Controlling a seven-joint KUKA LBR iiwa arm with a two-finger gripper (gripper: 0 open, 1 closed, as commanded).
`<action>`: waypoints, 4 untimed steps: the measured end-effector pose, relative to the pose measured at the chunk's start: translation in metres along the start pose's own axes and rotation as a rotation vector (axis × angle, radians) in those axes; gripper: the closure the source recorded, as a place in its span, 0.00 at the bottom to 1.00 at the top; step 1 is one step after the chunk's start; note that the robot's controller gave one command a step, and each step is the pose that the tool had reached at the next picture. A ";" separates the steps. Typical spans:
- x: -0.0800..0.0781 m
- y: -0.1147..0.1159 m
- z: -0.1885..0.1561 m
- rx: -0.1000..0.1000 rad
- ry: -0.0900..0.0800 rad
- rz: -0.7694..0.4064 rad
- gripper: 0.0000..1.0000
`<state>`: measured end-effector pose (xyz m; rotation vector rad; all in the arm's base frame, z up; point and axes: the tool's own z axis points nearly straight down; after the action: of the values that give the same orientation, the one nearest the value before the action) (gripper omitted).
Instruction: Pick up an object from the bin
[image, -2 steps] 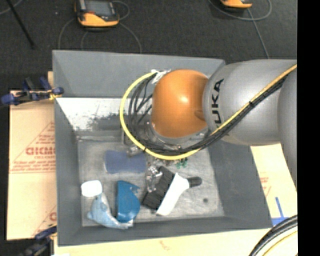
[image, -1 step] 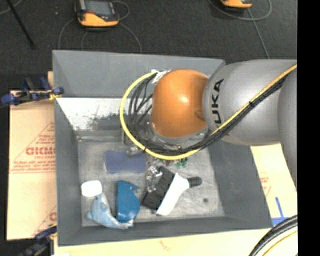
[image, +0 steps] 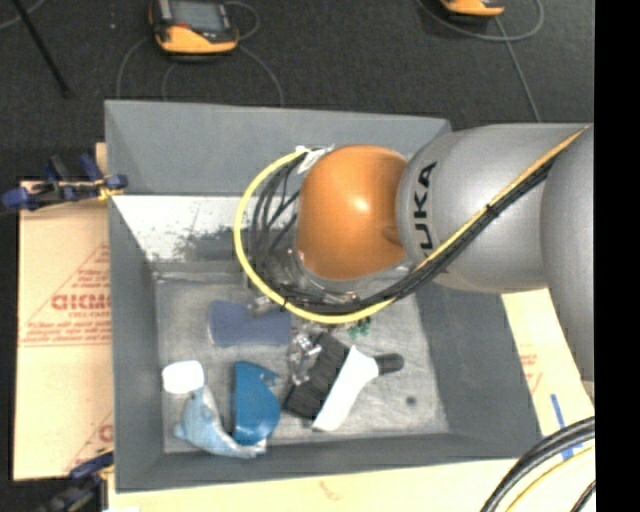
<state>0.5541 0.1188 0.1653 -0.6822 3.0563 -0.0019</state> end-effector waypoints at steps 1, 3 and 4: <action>-0.027 -0.003 0.060 0.000 -0.003 -0.249 0.00; -0.044 0.010 0.086 0.002 -0.024 -0.265 1.00; -0.044 0.021 0.061 -0.003 0.003 -0.271 1.00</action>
Offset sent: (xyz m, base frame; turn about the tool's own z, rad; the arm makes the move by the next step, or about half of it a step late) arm 0.0276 0.0262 -0.0953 -0.2702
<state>0.5855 0.1570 0.1043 -1.0902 2.9396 -0.0005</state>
